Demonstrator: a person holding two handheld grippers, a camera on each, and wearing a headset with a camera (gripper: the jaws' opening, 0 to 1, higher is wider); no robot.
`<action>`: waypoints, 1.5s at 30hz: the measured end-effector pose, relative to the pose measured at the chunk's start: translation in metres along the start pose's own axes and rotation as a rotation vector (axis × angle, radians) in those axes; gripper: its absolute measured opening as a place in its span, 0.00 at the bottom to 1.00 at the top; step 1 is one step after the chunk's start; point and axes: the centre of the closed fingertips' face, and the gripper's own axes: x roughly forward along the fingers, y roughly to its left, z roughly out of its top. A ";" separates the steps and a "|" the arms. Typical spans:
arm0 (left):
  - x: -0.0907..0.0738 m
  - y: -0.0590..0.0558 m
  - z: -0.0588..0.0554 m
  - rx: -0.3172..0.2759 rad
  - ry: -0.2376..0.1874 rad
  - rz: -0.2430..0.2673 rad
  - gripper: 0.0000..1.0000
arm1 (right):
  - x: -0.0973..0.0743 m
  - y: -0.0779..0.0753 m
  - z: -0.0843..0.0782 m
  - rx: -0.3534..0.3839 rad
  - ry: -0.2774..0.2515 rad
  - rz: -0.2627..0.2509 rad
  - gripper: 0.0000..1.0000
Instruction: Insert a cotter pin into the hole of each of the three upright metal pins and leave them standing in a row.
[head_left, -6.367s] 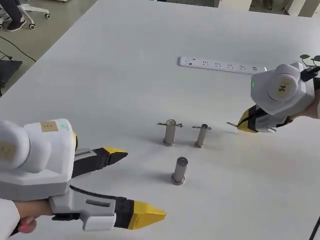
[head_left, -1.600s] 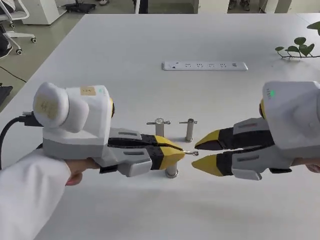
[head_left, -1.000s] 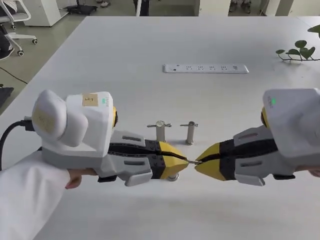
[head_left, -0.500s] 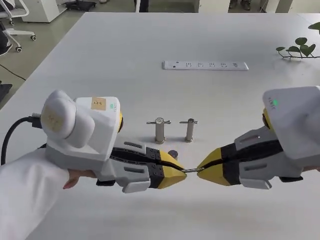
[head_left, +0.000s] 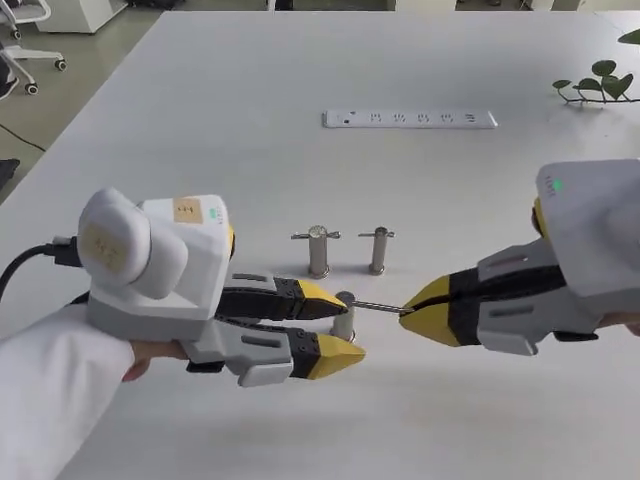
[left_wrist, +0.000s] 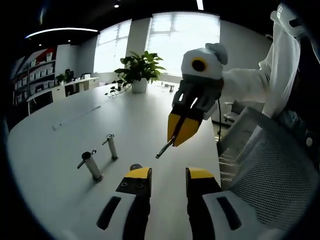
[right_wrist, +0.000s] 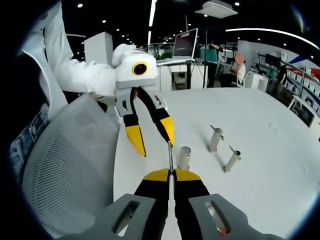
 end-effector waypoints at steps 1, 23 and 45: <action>0.000 0.001 -0.001 0.005 -0.003 0.014 0.26 | 0.000 -0.003 -0.004 0.002 0.012 -0.005 0.00; 0.024 0.040 -0.034 -0.126 0.045 0.169 0.34 | 0.019 -0.023 -0.024 0.021 0.103 0.026 0.00; 0.038 0.053 -0.039 -0.185 0.022 0.202 0.13 | 0.022 -0.024 -0.021 -0.020 0.133 0.061 0.00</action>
